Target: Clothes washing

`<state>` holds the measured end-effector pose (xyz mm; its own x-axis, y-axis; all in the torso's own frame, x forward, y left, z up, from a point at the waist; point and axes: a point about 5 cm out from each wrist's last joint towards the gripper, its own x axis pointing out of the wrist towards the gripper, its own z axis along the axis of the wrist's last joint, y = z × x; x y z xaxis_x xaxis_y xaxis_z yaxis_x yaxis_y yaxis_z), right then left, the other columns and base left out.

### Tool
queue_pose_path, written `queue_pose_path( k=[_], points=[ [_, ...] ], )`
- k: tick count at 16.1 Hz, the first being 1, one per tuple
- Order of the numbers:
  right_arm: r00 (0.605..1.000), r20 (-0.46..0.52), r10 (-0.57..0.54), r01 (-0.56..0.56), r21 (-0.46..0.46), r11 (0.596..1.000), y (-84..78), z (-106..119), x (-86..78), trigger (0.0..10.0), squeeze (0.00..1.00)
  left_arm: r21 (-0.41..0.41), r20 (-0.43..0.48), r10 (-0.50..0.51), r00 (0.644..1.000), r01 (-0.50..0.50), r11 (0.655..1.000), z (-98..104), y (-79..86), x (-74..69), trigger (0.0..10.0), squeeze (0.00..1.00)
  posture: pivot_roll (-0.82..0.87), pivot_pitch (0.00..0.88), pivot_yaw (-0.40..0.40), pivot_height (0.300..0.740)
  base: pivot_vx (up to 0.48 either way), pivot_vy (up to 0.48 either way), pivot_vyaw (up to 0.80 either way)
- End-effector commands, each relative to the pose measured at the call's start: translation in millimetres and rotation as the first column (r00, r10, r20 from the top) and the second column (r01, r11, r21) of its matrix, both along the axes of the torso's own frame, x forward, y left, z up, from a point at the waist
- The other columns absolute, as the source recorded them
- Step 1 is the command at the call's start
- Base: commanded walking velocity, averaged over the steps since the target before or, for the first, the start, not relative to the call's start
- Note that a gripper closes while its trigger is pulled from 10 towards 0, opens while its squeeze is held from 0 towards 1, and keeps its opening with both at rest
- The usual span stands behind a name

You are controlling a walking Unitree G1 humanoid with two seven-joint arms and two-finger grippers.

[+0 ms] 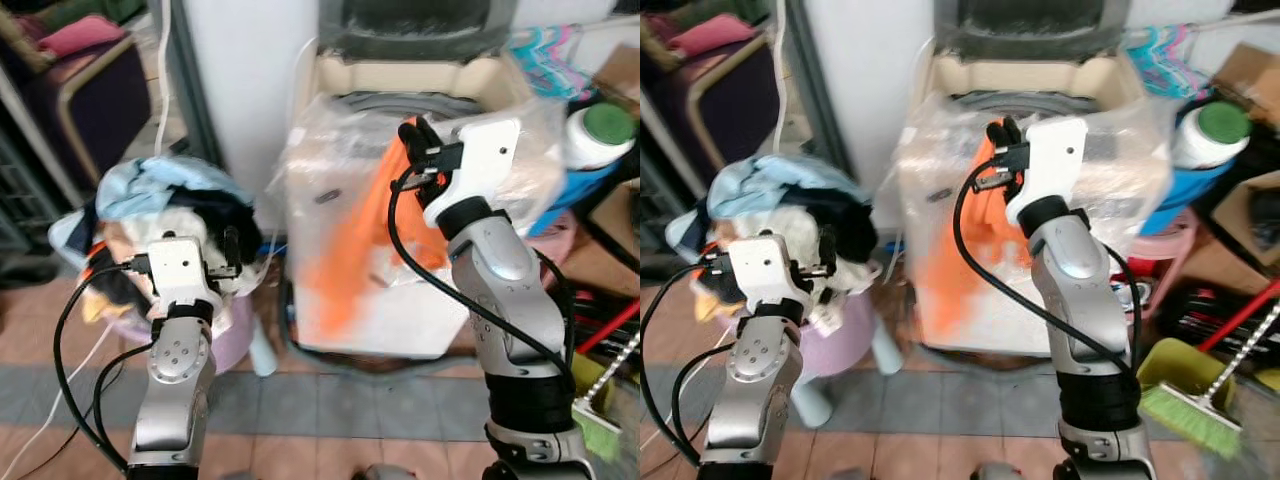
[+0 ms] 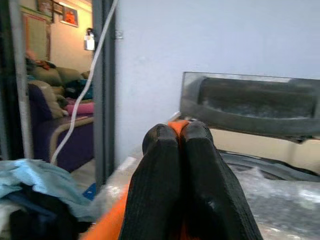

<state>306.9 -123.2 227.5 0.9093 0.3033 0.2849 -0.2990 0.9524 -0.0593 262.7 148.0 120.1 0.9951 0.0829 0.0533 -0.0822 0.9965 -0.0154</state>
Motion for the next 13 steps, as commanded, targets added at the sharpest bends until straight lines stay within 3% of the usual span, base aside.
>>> queue_pose_path(
  k=[1,4,6,9,11,13],
  points=[
    [0.999,0.054,0.003,-0.002,-0.007,1.000,2.9,11,2.3,10.0,0.00,0.000,0.025,-0.012,1.000,0.012,1.000,5,0.9,0.3,10.0,0.00,-0.03,0.000,0.036,0.740,0.480,0.000,0.00],
    [0.990,0.136,0.036,-0.027,-0.067,0.997,9.5,26,8.4,10.0,0.00,-0.004,0.026,-0.038,0.999,0.038,0.999,4,-3.6,1.0,10.0,0.00,-0.05,0.007,0.037,0.740,0.480,0.000,0.00],
    [0.969,0.217,0.121,-0.082,-0.179,0.980,17.5,39,12.6,10.0,0.00,-0.011,0.024,-0.038,0.999,0.039,0.999,4,-7.3,2.2,10.0,0.00,-0.05,0.011,0.036,0.740,0.480,0.000,0.00],
    [0.947,0.256,0.192,-0.139,-0.210,0.968,27.6,55,22.6,10.0,0.00,-0.014,0.024,-0.042,0.999,0.042,0.999,5,-8.6,1.4,10.0,0.00,-0.04,0.016,0.036,0.740,0.480,0.000,0.00],
    [0.930,0.295,0.219,-0.154,-0.230,0.961,34.2,77,36.9,10.0,0.00,-0.011,0.017,-0.040,0.999,0.041,0.999,3,-7.0,1.1,10.0,0.00,-0.04,0.018,0.035,0.740,0.480,0.000,0.00],
    [0.946,0.296,0.131,-0.065,-0.223,0.973,20.9,100,63.0,10.0,0.00,-0.006,0.010,-0.040,0.999,0.040,0.999,3,-8.5,2.3,10.0,0.00,-0.04,0.016,0.033,0.740,0.426,0.000,0.00]
  ],
)
